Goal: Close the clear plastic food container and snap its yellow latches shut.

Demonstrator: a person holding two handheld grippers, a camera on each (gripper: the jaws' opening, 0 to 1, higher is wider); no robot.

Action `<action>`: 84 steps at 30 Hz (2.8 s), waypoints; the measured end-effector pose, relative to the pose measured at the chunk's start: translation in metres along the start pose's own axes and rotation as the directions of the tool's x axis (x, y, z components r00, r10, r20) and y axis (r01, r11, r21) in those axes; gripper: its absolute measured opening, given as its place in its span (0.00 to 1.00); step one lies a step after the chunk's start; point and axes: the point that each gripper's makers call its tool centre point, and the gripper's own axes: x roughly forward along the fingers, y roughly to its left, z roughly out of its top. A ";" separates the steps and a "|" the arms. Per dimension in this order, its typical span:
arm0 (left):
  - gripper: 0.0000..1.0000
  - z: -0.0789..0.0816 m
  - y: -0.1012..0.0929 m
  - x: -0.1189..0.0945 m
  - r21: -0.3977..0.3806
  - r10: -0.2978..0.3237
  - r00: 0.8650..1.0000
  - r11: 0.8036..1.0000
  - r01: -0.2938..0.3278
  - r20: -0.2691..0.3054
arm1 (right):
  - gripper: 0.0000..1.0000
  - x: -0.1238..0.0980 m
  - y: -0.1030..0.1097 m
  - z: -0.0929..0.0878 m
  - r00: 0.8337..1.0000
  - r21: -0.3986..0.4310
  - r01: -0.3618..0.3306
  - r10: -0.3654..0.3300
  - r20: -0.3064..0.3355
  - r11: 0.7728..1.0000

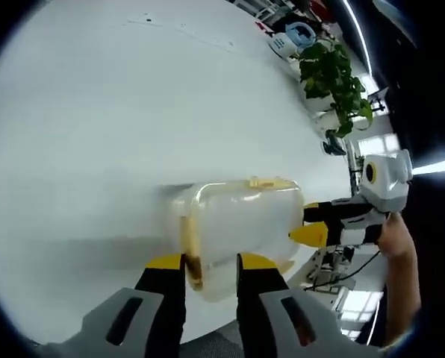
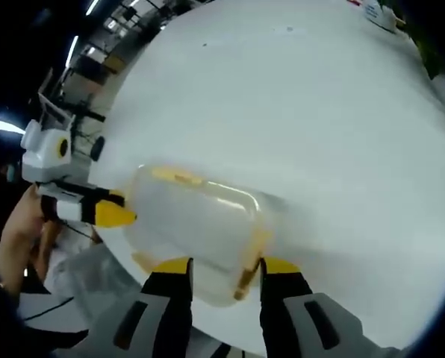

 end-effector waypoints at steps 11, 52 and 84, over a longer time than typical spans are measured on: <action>0.26 0.000 -0.001 0.001 0.059 0.036 0.999 0.998 -0.036 0.001 | 0.33 0.000 -0.001 -0.002 1.000 -0.005 -0.012 0.012 0.000 1.000; 0.25 0.005 -0.056 -0.011 0.873 0.176 0.984 0.476 -0.107 0.024 | 0.28 -0.015 0.043 0.032 0.995 -0.692 0.091 -0.096 0.031 0.717; 0.08 -0.017 -0.065 0.019 0.990 0.190 0.981 0.141 0.008 -0.035 | 0.06 0.014 0.049 0.047 0.998 -0.775 0.036 -0.055 0.001 0.631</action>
